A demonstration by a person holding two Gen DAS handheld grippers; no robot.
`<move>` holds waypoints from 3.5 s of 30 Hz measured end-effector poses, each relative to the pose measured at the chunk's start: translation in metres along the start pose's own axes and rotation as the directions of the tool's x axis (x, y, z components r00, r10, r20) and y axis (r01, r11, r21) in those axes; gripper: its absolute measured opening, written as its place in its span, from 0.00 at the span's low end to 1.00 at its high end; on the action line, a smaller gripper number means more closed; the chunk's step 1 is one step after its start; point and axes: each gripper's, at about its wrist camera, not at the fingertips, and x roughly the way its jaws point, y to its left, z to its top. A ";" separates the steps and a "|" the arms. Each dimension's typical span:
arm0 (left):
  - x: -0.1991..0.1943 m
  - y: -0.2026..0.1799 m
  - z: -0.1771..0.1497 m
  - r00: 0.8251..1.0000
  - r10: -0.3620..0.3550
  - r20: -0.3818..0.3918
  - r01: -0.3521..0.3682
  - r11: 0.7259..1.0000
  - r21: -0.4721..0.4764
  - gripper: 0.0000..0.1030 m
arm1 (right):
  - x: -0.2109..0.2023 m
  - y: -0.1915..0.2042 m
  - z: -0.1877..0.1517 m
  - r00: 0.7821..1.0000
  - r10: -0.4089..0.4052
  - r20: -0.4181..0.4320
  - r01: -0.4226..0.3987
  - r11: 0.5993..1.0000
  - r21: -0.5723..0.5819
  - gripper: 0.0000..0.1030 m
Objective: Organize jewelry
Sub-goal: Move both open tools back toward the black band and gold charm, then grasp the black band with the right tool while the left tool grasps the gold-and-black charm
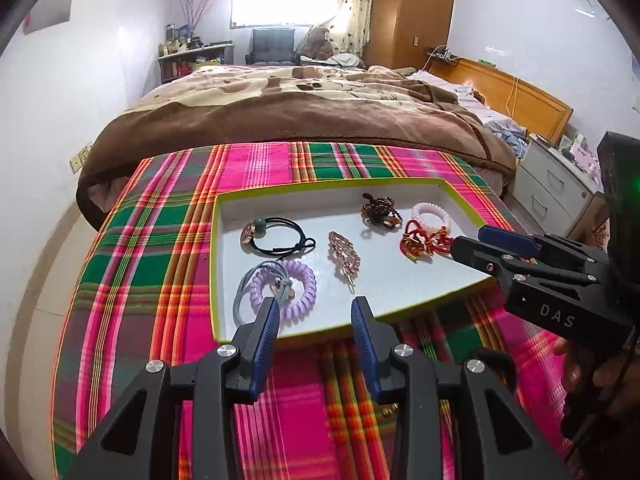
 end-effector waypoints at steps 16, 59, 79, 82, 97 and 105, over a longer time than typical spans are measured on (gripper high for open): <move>-0.038 -0.007 -0.032 1.000 0.008 0.025 -0.008 1.000 -0.021 0.36 | -0.036 -0.005 -0.037 1.000 0.002 0.009 -0.002 1.000 0.004 0.45; -0.020 -0.008 -0.072 0.988 -0.132 -0.084 0.127 0.990 -0.066 0.36 | -0.028 0.000 -0.093 0.992 0.004 -0.129 -0.016 0.995 -0.095 0.19; 0.014 -0.048 -0.057 0.988 -0.087 -0.126 0.097 0.992 0.075 0.36 | -0.049 -0.037 -0.097 0.996 -0.033 -0.083 0.042 0.993 0.111 0.15; 0.018 -0.052 -0.055 0.990 -0.063 -0.123 0.075 0.993 0.095 0.36 | -0.050 -0.038 -0.098 0.996 -0.034 -0.082 0.044 0.992 0.117 0.15; 0.026 -0.063 -0.051 0.992 -0.031 -0.122 0.049 0.988 0.146 0.29 | -0.055 -0.040 -0.095 0.998 -0.021 -0.064 0.028 0.992 0.123 0.15; 0.023 -0.062 -0.052 0.991 -0.051 -0.121 0.068 0.987 0.144 0.21 | -0.054 -0.038 -0.092 0.998 -0.021 -0.062 0.028 0.992 0.122 0.15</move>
